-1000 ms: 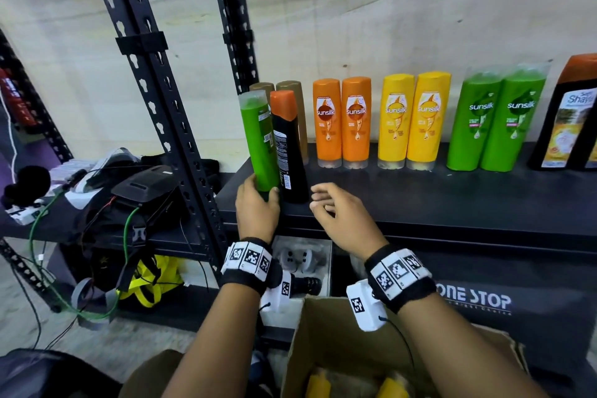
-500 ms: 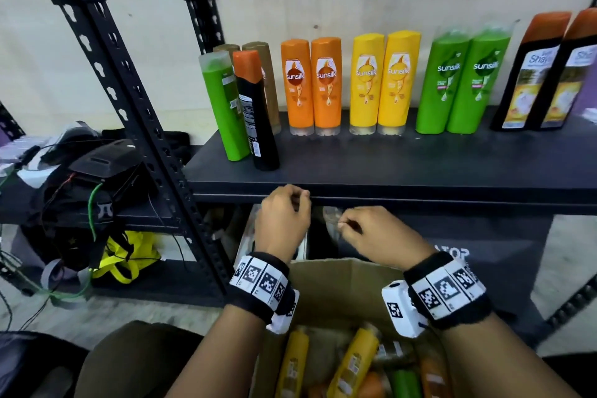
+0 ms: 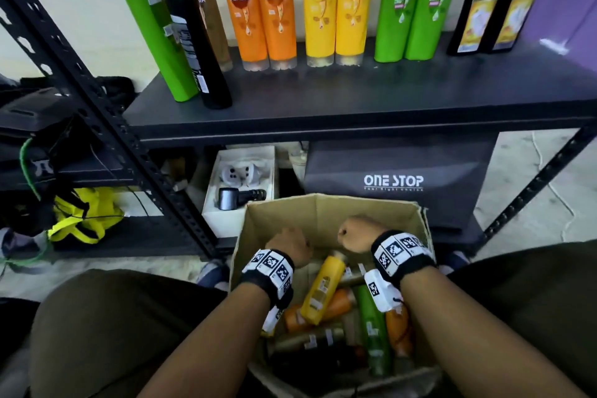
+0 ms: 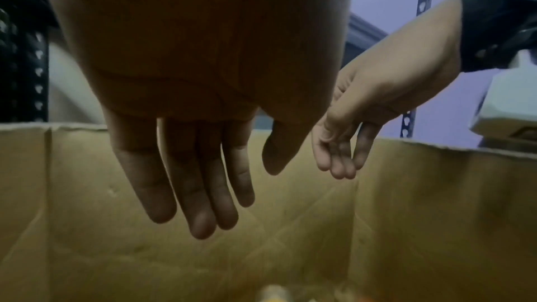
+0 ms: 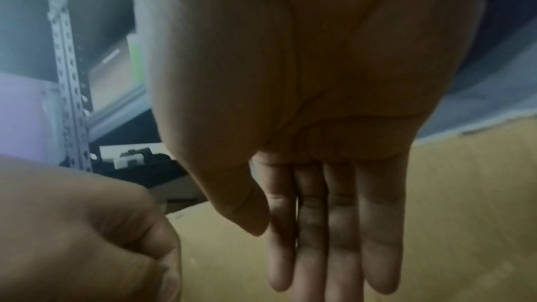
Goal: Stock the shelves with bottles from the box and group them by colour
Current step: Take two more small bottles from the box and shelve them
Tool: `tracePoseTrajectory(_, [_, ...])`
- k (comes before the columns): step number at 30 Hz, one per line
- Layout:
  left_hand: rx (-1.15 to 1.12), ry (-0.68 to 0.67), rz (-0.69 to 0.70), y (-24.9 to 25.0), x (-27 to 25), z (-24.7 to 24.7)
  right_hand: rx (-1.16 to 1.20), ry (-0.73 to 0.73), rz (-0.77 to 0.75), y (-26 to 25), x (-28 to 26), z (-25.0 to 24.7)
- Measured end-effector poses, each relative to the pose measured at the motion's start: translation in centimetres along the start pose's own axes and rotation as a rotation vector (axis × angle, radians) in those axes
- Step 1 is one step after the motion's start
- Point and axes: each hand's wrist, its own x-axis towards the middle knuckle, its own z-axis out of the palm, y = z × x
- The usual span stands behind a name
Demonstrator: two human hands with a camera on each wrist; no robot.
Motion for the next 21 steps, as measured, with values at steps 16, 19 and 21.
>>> tracePoseTrajectory(16, [0.255, -0.327, 0.14, -2.0, 3.6, 6.8, -0.12, -0.289, 0.129, 4.0, 1.9, 8.6])
tracePoseTrajectory(19, [0.26, -0.517, 0.094, -2.9, 4.7, 11.7, -0.138, -0.439, 0.122, 5.4, 3.6, 13.6])
tracePoseTrajectory(21, [0.303, -0.542, 0.09, -3.5, 3.7, 12.5, -0.092, -0.411, 0.13, 5.7, 3.2, 14.6])
